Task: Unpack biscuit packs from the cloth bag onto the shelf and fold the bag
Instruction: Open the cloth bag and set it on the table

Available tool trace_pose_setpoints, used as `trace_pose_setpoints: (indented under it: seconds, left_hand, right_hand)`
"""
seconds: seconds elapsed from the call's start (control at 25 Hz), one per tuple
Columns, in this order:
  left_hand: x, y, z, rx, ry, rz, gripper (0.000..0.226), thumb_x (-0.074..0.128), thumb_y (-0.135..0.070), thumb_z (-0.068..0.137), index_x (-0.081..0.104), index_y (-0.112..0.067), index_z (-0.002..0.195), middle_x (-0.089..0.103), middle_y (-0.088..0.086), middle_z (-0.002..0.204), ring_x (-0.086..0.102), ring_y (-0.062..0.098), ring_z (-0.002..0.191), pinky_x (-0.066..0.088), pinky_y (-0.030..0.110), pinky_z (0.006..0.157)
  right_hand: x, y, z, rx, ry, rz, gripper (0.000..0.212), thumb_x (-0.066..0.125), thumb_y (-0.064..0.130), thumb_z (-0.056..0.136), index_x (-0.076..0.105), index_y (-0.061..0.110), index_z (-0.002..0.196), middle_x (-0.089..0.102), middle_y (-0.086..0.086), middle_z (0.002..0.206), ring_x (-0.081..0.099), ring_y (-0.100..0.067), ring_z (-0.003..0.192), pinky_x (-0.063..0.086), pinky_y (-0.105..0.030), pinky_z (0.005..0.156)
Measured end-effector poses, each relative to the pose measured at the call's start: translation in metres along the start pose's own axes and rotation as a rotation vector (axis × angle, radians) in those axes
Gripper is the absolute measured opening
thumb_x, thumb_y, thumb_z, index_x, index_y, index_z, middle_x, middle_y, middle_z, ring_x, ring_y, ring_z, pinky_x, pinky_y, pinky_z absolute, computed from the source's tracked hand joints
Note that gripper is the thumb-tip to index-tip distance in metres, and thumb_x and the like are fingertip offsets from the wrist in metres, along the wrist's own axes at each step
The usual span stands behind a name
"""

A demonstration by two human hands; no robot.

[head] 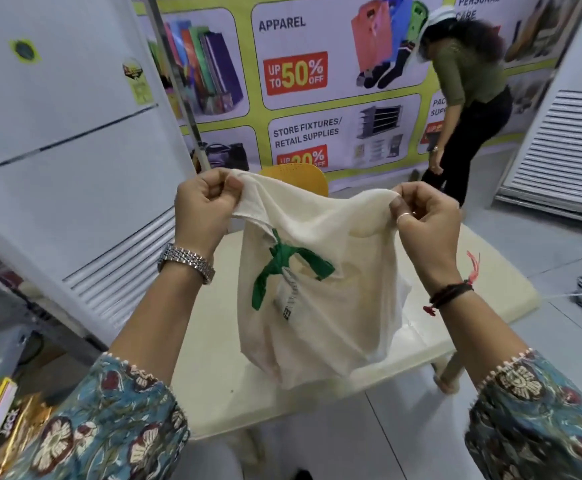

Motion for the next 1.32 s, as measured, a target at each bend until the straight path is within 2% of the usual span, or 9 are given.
trace_pose_setpoints:
  seconds: [0.12, 0.28, 0.44, 0.72, 0.88, 0.96, 1.08, 1.2, 1.32]
  left_hand:
    - [0.002, 0.046, 0.030, -0.066, 0.063, 0.015, 0.011, 0.054, -0.007, 0.091, 0.064, -0.007, 0.089, 0.060, -0.027, 0.045, 0.055, -0.010, 0.045, 0.043, 0.005, 0.047]
    - [0.007, 0.093, 0.073, -0.115, 0.140, 0.009, 0.014, 0.054, -0.010, 0.091, 0.067, -0.004, 0.092, 0.059, -0.020, 0.045, 0.051, -0.008, 0.041, 0.037, 0.005, 0.043]
    - [0.029, 0.133, 0.108, -0.136, 0.295, 0.020, 0.015, 0.055, -0.015, 0.091, 0.065, -0.016, 0.080, 0.059, -0.011, 0.049, 0.049, -0.002, 0.037, 0.043, 0.013, 0.044]
    - [0.064, 0.187, 0.107, -0.335, 0.379, -0.081, 0.018, 0.058, -0.021, 0.090, 0.067, -0.024, 0.074, 0.065, -0.017, 0.049, 0.055, -0.001, 0.041, 0.052, 0.016, 0.049]
    - [0.074, 0.191, 0.112, -0.465, 0.342, -0.184, 0.015, 0.061, -0.021, 0.088, 0.069, -0.015, 0.078, 0.066, -0.010, 0.055, 0.056, 0.004, 0.047, 0.052, 0.015, 0.048]
    - [0.079, 0.191, 0.116, -0.526, 0.344, -0.227, 0.015, 0.061, -0.020, 0.088, 0.067, -0.011, 0.077, 0.065, -0.009, 0.052, 0.056, 0.003, 0.045, 0.050, 0.013, 0.046]
    - [0.084, 0.187, 0.123, -0.585, 0.347, -0.272, 0.016, 0.061, -0.017, 0.088, 0.063, -0.009, 0.074, 0.061, -0.009, 0.045, 0.053, -0.001, 0.038, 0.049, 0.011, 0.045]
    - [0.086, 0.187, 0.128, -0.619, 0.341, -0.270, 0.014, 0.061, -0.015, 0.088, 0.061, -0.007, 0.076, 0.056, 0.002, 0.061, 0.052, -0.001, 0.036, 0.050, 0.011, 0.046]
    - [0.086, 0.195, 0.131, -0.679, 0.321, -0.295, 0.006, 0.056, -0.009, 0.090, 0.060, -0.006, 0.089, 0.057, 0.007, 0.071, 0.055, 0.001, 0.038, 0.049, 0.012, 0.046]
  right_hand:
    - [0.051, -0.042, 0.014, 0.105, -0.011, -0.018, 0.030, 0.058, 0.003, 0.079, 0.061, 0.032, 0.071, 0.059, 0.005, 0.067, 0.053, -0.014, 0.065, 0.046, -0.029, 0.061]
    - [0.094, -0.087, 0.035, 0.214, -0.075, -0.041, 0.019, 0.057, -0.001, 0.083, 0.065, 0.016, 0.082, 0.061, 0.001, 0.071, 0.054, -0.011, 0.066, 0.047, -0.028, 0.066]
    - [0.127, -0.130, 0.057, 0.270, -0.054, -0.149, 0.014, 0.058, 0.005, 0.081, 0.067, 0.016, 0.082, 0.064, -0.006, 0.076, 0.057, -0.016, 0.071, 0.050, -0.034, 0.070]
    - [0.125, -0.190, 0.021, 0.364, 0.093, -0.365, 0.017, 0.060, 0.003, 0.084, 0.066, 0.018, 0.088, 0.069, -0.004, 0.084, 0.065, -0.022, 0.083, 0.051, -0.030, 0.074]
    - [0.150, -0.145, 0.014, -0.287, 0.285, -0.537, 0.037, 0.057, -0.011, 0.078, 0.064, 0.007, 0.110, 0.064, -0.009, 0.115, 0.057, -0.024, 0.106, 0.047, -0.032, 0.092]
    - [0.169, -0.126, 0.019, -0.543, 0.425, -0.598, 0.045, 0.054, -0.015, 0.074, 0.067, 0.009, 0.109, 0.062, -0.012, 0.120, 0.055, -0.027, 0.111, 0.046, -0.032, 0.092]
    - [0.196, -0.115, 0.033, -0.737, 0.590, -0.643, 0.039, 0.040, -0.001, 0.089, 0.071, 0.016, 0.106, 0.063, -0.015, 0.120, 0.059, -0.032, 0.107, 0.049, -0.038, 0.083]
    - [0.212, -0.111, 0.045, -0.850, 0.701, -0.641, 0.048, 0.024, 0.018, 0.103, 0.072, 0.016, 0.103, 0.066, -0.013, 0.115, 0.063, -0.031, 0.100, 0.051, -0.037, 0.075]
    - [0.218, -0.118, 0.054, -0.818, 0.826, -0.667, 0.026, 0.049, 0.013, 0.092, 0.073, 0.018, 0.100, 0.072, -0.004, 0.096, 0.067, -0.026, 0.084, 0.053, -0.031, 0.062]
Point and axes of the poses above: each hand's wrist, its own z-axis towards the middle knuckle, its own x-axis out of the palm, y = z × x, the point moved 6 cm from there along z, towards the middle knuckle
